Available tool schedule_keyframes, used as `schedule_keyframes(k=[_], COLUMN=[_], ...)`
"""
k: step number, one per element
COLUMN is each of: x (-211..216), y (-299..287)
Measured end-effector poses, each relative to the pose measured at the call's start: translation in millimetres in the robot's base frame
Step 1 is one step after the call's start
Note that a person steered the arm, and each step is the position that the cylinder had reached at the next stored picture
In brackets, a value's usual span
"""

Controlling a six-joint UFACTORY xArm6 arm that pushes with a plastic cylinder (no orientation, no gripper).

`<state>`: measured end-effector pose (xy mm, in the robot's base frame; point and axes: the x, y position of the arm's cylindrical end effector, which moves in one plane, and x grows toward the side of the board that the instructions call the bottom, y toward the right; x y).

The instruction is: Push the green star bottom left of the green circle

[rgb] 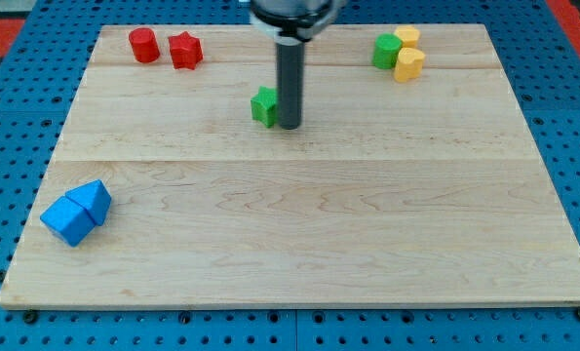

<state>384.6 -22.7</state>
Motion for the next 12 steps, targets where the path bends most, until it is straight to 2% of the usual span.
schedule_keyframes(k=[2, 3, 5, 6, 7, 9, 12], x=[7, -17, -34, -11, -21, -66, -72], y=[-90, -75, 87, 41, 9, 46, 121])
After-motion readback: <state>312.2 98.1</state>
